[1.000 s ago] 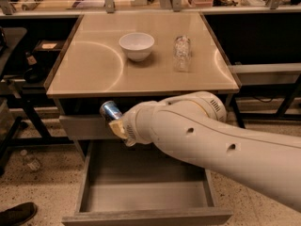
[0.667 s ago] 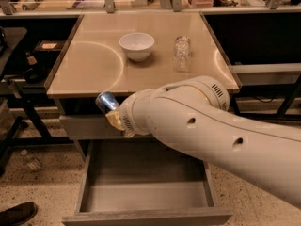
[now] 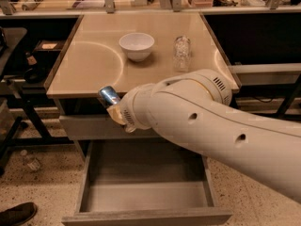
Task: Pick redbull can from middle drawer and place on counter
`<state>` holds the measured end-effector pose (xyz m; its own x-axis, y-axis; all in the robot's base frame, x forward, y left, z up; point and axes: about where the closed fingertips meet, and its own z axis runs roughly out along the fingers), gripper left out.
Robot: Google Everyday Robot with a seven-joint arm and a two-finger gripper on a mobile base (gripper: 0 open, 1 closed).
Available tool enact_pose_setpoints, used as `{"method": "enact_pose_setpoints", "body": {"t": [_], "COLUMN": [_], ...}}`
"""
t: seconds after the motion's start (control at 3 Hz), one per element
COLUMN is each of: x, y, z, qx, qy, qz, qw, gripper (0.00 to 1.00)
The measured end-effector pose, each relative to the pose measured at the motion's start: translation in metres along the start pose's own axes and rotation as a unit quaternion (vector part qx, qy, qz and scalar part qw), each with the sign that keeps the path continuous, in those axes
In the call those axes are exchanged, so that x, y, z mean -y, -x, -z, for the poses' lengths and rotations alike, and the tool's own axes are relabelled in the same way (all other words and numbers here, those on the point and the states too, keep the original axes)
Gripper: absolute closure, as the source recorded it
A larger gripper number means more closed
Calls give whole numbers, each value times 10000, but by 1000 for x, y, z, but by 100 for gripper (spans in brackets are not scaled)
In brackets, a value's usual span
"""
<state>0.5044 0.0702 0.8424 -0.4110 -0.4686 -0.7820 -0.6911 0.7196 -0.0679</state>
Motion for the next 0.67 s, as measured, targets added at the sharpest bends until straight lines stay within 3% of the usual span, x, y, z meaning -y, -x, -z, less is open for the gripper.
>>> {"method": "enact_pose_setpoints", "body": {"t": [0.67], "x": [30], "y": [50], "z": [-9], "qx": [148], "qy": [-45], "qz": [224], "qw": [9996], "gripper": [100]}}
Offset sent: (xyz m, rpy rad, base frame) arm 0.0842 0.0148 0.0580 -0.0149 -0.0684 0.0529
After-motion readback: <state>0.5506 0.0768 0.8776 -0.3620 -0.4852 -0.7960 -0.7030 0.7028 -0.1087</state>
